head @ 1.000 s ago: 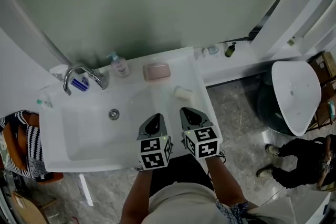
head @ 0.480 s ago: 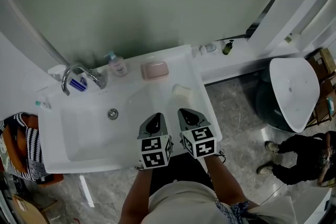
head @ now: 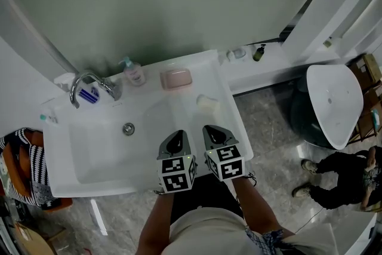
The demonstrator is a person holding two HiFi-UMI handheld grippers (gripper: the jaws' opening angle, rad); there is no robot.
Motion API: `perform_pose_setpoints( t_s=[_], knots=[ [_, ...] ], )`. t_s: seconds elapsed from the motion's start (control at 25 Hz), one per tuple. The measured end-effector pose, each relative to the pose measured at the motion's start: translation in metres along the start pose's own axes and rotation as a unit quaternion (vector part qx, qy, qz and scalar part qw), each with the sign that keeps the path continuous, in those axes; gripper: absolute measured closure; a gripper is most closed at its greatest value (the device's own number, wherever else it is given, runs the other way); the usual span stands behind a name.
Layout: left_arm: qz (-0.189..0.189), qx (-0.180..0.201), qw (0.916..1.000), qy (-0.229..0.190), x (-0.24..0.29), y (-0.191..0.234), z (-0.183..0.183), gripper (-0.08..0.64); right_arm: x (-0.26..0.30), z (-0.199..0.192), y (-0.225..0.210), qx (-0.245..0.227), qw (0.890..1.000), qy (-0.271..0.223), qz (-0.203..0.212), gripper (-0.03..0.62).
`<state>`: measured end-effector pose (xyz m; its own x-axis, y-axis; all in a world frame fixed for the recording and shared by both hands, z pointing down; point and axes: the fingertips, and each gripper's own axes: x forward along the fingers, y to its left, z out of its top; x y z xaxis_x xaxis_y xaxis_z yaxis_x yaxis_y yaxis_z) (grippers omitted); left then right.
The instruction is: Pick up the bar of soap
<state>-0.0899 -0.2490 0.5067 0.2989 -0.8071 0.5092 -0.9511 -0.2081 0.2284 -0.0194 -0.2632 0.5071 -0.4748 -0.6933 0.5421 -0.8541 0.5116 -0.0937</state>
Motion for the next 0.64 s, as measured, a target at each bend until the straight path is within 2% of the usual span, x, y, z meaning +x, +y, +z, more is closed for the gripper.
perform_pose_setpoints(
  t_s=[0.64],
  knots=[
    [0.000, 0.001, 1.0000, 0.002, 0.0028, 0.0008, -0.0002, 0.552, 0.0028, -0.0034, -0.0006, 0.001, 1.000, 0.009, -0.002, 0.580]
  ],
)
